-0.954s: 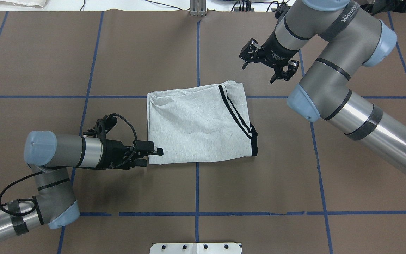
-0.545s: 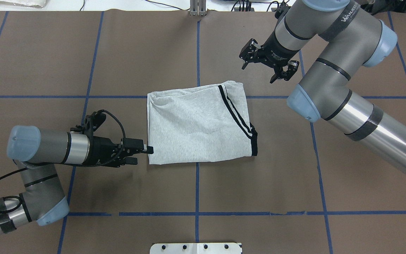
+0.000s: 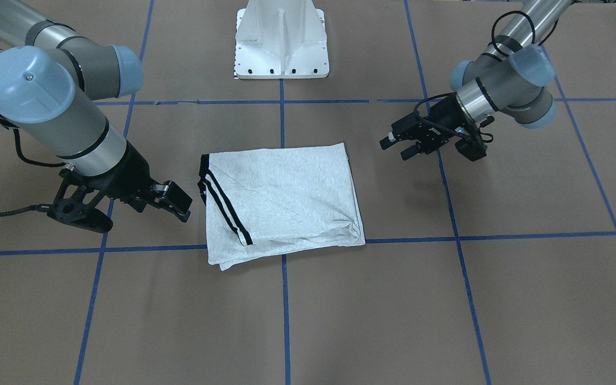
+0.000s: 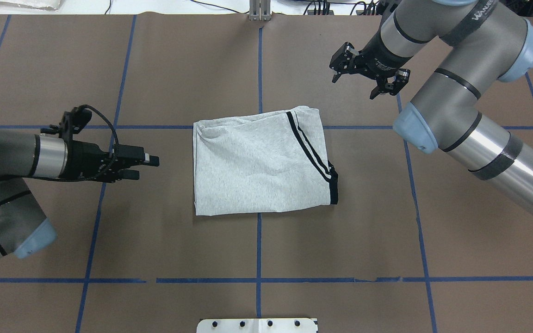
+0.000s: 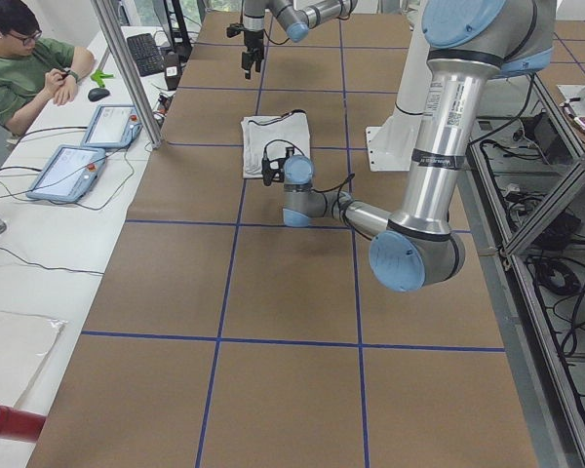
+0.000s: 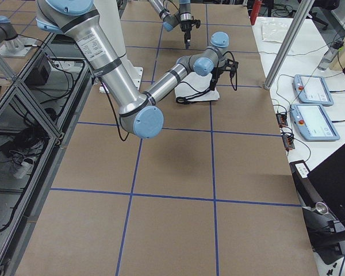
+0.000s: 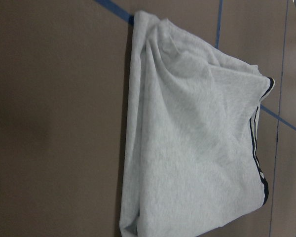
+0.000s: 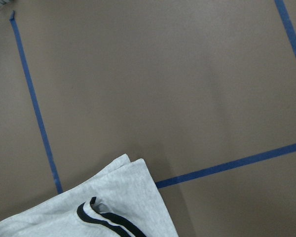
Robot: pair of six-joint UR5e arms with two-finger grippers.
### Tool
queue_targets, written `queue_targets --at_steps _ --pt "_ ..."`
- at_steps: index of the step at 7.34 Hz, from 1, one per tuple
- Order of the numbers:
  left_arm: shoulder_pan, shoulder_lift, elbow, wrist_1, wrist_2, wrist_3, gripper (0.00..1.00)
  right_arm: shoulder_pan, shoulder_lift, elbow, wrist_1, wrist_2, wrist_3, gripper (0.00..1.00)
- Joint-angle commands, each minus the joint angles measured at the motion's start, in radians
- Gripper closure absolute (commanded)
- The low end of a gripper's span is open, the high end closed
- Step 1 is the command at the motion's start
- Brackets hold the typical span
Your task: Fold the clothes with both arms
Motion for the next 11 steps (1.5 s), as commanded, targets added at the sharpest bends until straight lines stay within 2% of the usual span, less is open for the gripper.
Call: queue_targets --at_steps 1,3,6,7,8,10,11 --pt "-0.157 0.029 0.001 0.063 -0.08 0.115 0.01 0.066 -0.069 0.002 0.0 0.003 -0.187 0.0" --pt "-0.336 0.067 0.001 0.228 -0.091 0.428 0.01 0.138 -0.149 -0.001 0.0 0.004 -0.381 0.0" --pt "-0.62 0.092 0.001 0.606 -0.085 1.046 0.01 0.269 -0.319 -0.004 -0.003 0.005 -0.747 0.0" --pt "-0.7 0.09 0.001 0.741 -0.074 1.244 0.01 0.305 -0.353 0.002 -0.038 0.007 -0.848 0.0" --pt "-0.749 0.09 0.003 0.857 -0.048 1.407 0.01 0.336 -0.376 0.004 -0.095 0.007 -0.956 0.0" --pt "-0.809 0.092 0.003 0.992 -0.019 1.671 0.01 0.411 -0.468 0.001 -0.12 0.013 -1.183 0.0" --pt "-0.823 0.101 0.01 1.043 -0.022 1.844 0.01 0.44 -0.508 -0.001 -0.114 0.064 -1.231 0.0"
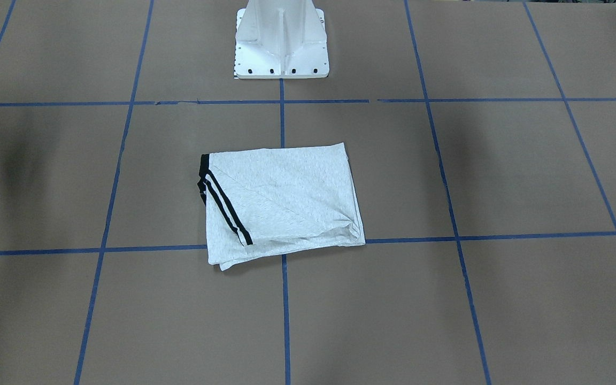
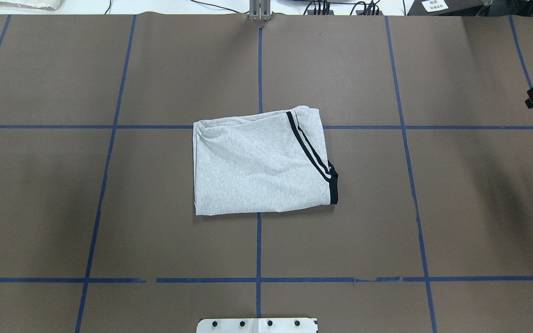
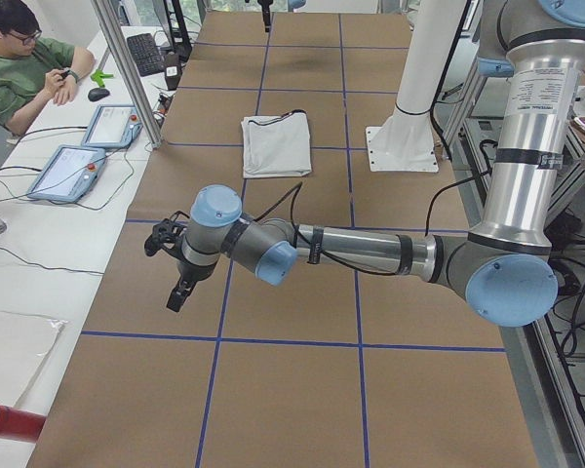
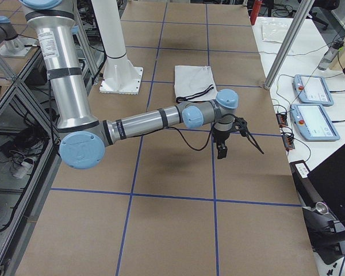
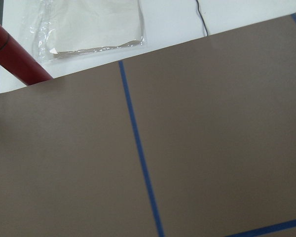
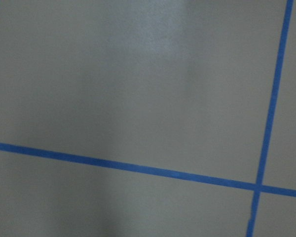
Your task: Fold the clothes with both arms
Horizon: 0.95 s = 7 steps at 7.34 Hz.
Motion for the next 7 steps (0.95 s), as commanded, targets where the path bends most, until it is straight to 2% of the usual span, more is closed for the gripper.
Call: queue_targets --at_steps 1,2,4,5,6,7 --pt "-0.085 0.018 0.004 0.132 -0.004 0.279 0.01 0.069 -0.094 0.003 0.012 0.086 -0.105 0.0" --pt "-0.095 0.062 -0.001 0.125 -0.019 0.271 0.01 0.071 -0.109 0.019 0.022 0.098 -0.085 0.0" --pt "-0.103 0.099 -0.005 -0.024 -0.007 0.199 0.01 0.071 -0.102 0.014 0.024 0.095 -0.093 0.0" --pt "-0.136 0.163 -0.005 -0.051 -0.011 0.202 0.01 0.071 -0.096 0.02 0.026 0.096 -0.099 0.0" --pt "-0.143 0.172 -0.011 -0.048 -0.008 0.173 0.01 0.071 -0.102 0.022 0.02 0.096 -0.084 0.0" --pt "-0.141 0.193 -0.051 -0.026 -0.011 0.06 0.01 0.077 -0.12 0.02 0.02 0.098 -0.082 0.0"
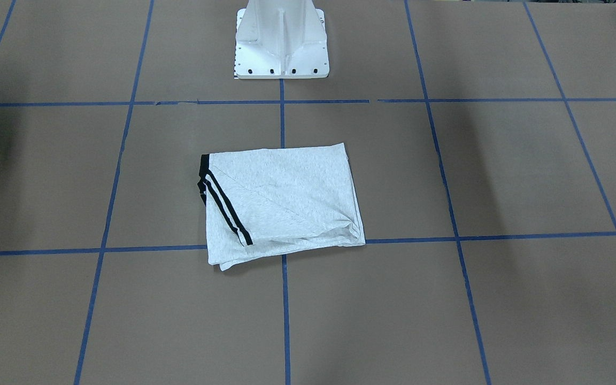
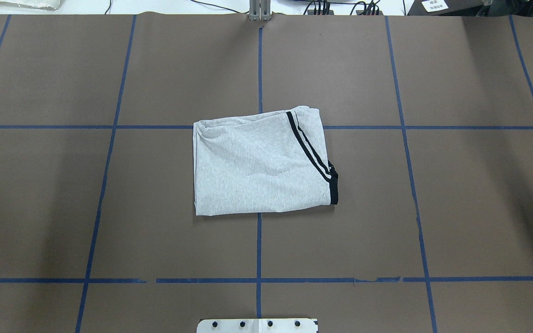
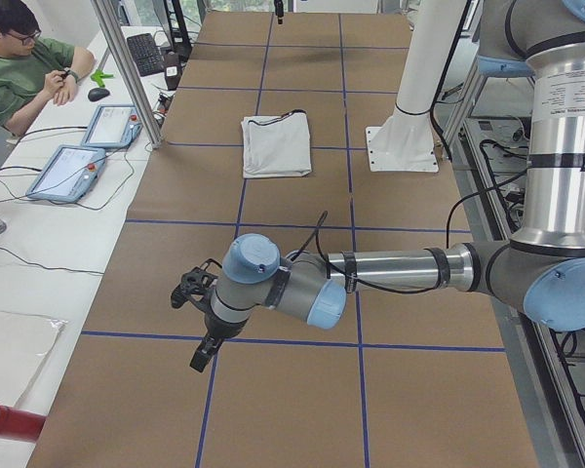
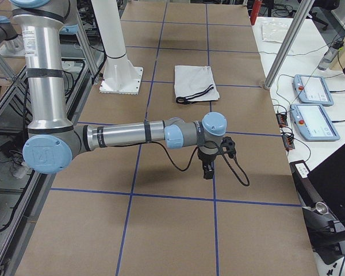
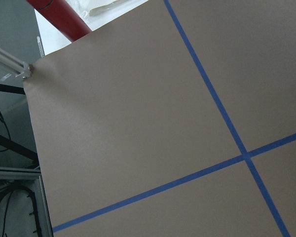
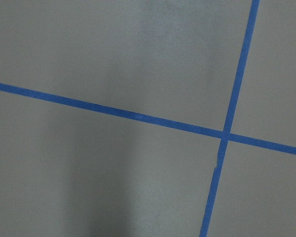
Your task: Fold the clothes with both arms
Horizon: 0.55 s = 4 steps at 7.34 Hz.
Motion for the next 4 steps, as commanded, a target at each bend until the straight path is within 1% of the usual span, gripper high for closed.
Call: queue_targets --at_steps 1,2,3,4 --pt "-0.003 0.061 -0.105 0.081 -0.003 -0.181 0.01 0.023 -0.045 -0.001 0.0 0.001 0.005 0.0" --pt "0.002 0.063 -0.162 0.2 -0.023 -0.185 0.01 0.061 -0.051 -0.001 -0.005 0.014 0.005 0.0" --pt "0.009 0.061 -0.222 0.309 -0.072 -0.186 0.01 0.098 -0.074 -0.006 -0.008 0.068 0.005 0.0" --pt "0.052 0.061 -0.24 0.377 -0.078 -0.189 0.01 0.136 -0.09 -0.011 -0.011 0.114 0.002 0.0"
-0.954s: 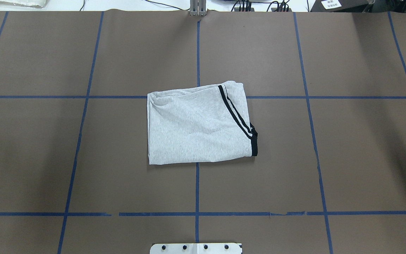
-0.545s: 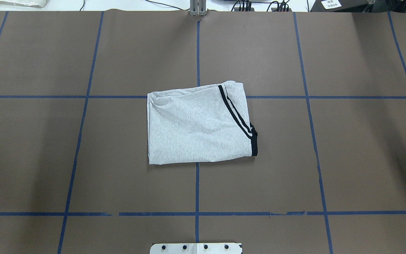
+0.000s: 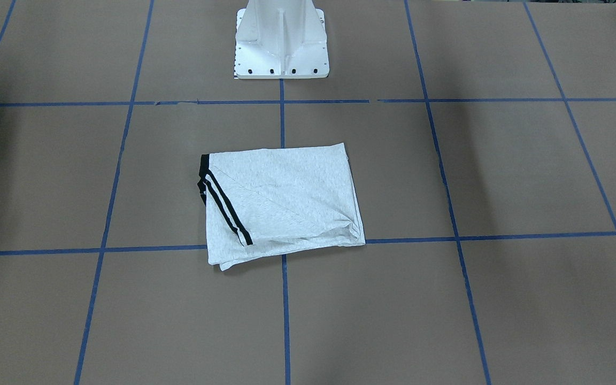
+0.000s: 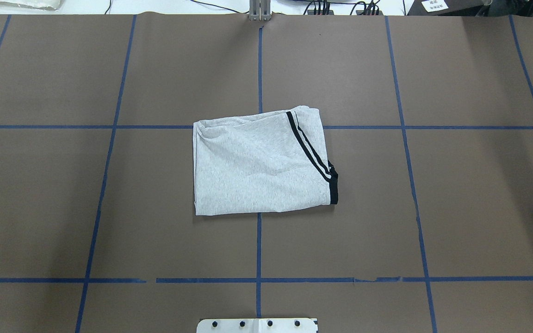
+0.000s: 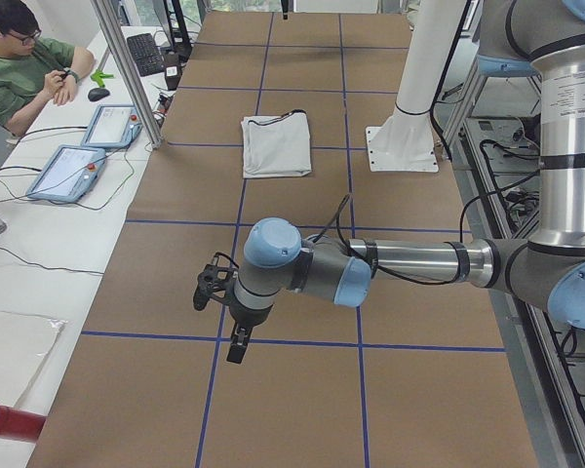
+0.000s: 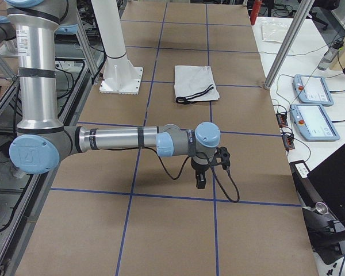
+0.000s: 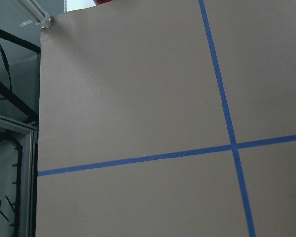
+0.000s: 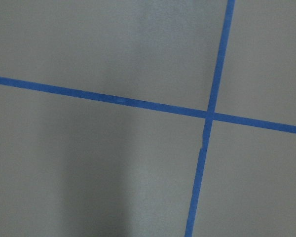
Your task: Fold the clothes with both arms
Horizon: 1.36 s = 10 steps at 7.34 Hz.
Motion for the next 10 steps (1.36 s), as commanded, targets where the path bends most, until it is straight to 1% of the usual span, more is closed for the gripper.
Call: queue_targets --at_steps 1,2,4,6,8,10 --pt "0.091 0.001 -0.039 0.102 -0.023 -0.057 0.01 0.077 -0.037 -0.004 -0.004 0.065 -0.002 0.0" --pt "0.13 0.003 -0.028 0.096 -0.02 -0.086 0.01 0.08 -0.049 -0.004 -0.002 0.062 -0.002 0.0" --pt "0.132 0.014 -0.01 0.092 -0.02 -0.074 0.01 0.085 -0.079 0.01 -0.004 0.06 0.001 0.0" --pt "0.132 0.04 -0.008 0.059 -0.017 -0.071 0.01 0.088 -0.083 0.029 -0.001 0.048 0.062 0.0" --pt "0.132 0.046 -0.01 0.048 -0.017 -0.071 0.01 0.093 -0.083 0.035 -0.001 0.024 0.064 0.0" --pt "0.132 0.046 -0.013 0.046 -0.018 -0.074 0.01 0.094 -0.081 0.035 0.001 0.024 0.065 0.0"
